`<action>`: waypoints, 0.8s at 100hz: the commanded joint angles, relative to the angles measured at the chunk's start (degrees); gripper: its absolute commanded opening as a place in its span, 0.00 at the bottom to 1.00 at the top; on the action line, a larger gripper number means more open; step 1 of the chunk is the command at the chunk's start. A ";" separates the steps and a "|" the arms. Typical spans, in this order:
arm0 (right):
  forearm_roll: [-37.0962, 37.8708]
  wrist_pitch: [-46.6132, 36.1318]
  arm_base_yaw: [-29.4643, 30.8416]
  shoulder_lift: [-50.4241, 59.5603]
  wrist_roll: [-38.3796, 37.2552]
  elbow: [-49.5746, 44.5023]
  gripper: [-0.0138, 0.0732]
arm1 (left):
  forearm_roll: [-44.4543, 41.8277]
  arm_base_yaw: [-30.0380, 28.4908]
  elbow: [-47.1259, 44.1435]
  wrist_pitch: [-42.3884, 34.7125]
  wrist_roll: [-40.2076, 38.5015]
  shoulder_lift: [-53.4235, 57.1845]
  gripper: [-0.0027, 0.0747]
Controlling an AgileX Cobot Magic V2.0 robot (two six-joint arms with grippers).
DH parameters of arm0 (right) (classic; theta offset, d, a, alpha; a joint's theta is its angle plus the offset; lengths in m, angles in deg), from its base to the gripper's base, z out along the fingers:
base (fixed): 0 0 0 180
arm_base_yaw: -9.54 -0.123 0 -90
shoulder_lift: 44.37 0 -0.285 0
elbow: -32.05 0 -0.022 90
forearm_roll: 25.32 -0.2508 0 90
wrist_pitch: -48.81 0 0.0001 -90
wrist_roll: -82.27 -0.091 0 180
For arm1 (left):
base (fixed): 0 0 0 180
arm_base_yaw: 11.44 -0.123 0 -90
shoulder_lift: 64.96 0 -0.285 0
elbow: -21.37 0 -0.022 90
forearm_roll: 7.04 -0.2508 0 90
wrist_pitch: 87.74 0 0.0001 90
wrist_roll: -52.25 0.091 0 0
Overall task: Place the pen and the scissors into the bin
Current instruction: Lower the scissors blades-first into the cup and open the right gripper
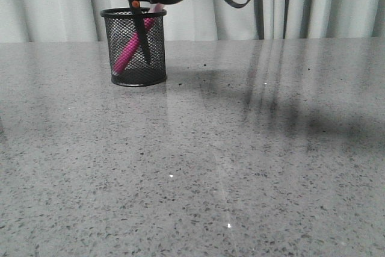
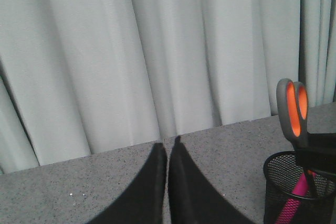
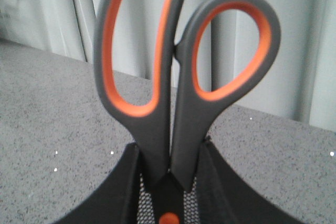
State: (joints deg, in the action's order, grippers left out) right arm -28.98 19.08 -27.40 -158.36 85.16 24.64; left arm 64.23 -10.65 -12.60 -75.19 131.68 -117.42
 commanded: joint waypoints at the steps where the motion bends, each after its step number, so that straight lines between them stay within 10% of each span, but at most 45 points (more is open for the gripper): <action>1: 0.24 -4.90 0.08 2.60 -0.12 1.36 0.08 | 1.17 0.54 1.69 -1.28 -0.04 0.43 0.01; 44: 0.24 -4.91 0.08 2.60 -0.12 1.36 0.41 | 1.17 0.54 1.69 -1.28 -0.04 0.43 0.01; 80: 0.24 -3.00 0.08 2.60 -0.12 1.36 0.42 | 1.17 0.54 1.69 -1.28 -0.04 0.43 0.01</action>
State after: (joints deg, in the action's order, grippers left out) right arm -28.98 19.53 -27.40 -158.87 85.07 24.49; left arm 64.23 -10.65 -12.60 -75.19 131.68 -117.42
